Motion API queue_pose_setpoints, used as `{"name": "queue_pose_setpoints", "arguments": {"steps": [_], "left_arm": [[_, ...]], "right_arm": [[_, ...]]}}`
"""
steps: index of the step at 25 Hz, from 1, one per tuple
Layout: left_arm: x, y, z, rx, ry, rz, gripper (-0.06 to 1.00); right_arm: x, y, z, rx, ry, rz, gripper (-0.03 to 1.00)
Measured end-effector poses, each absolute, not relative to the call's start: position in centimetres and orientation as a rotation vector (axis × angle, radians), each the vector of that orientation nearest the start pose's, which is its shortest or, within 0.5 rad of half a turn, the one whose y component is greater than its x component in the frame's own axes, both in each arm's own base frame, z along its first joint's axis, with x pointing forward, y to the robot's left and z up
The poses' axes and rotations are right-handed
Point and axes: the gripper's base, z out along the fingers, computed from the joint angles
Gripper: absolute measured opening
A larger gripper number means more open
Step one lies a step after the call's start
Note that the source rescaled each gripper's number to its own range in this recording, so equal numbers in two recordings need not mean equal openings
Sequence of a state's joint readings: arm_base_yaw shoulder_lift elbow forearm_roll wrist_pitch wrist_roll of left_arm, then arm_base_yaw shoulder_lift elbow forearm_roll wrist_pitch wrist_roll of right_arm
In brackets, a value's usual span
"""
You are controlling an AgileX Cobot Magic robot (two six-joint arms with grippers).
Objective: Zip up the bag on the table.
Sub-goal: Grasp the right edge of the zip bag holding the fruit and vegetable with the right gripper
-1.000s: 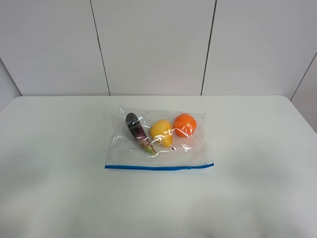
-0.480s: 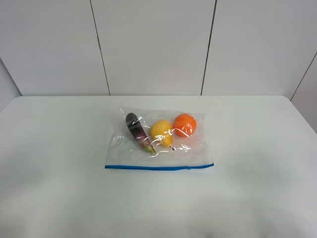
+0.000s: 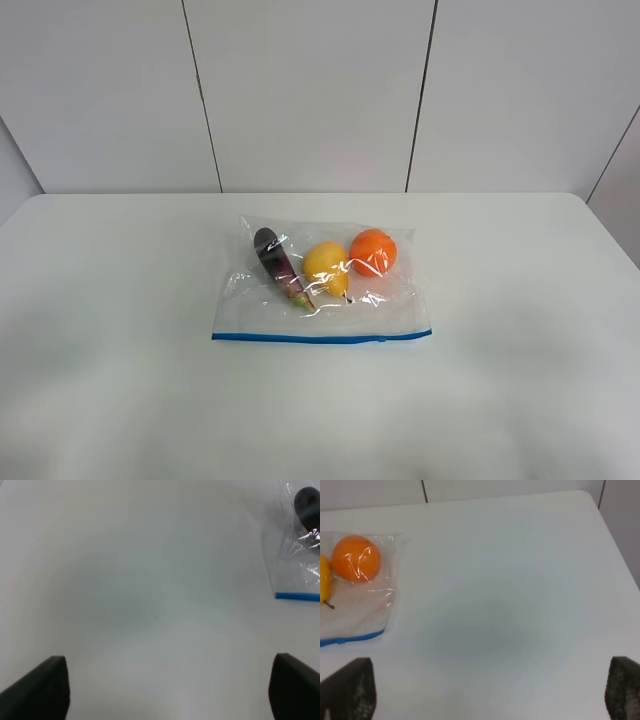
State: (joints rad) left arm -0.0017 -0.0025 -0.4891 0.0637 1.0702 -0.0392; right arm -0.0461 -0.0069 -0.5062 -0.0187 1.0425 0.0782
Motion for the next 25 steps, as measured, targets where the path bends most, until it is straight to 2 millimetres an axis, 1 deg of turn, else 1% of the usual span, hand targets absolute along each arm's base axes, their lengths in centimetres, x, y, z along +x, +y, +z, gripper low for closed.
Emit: {"name": "queue_pose_setpoints", "arguments": {"steps": [12, 17, 20, 22, 25], "left_arm": [[-0.4, 0.5, 27.3, -0.042, 2.061, 0.051, 1.0], [-0.4, 0.5, 27.3, -0.042, 2.061, 0.051, 1.0], [-0.4, 0.5, 27.3, -0.042, 2.061, 0.051, 1.0], [-0.4, 0.5, 27.3, -0.042, 2.061, 0.051, 1.0], [-0.4, 0.5, 27.3, -0.042, 2.061, 0.051, 1.0]], "right_arm": [[-0.7, 0.0, 28.1, 0.125, 2.009, 0.02, 1.0], [-1.3, 0.2, 30.0, 0.121, 1.922, 0.041, 1.0], [-1.3, 0.2, 30.7, 0.118, 1.855, 0.043, 0.99], [-0.8, 0.2, 31.0, 0.117, 1.84, 0.043, 0.96], [0.9, 0.1, 31.6, 0.12, 1.854, 0.044, 0.94]]}}
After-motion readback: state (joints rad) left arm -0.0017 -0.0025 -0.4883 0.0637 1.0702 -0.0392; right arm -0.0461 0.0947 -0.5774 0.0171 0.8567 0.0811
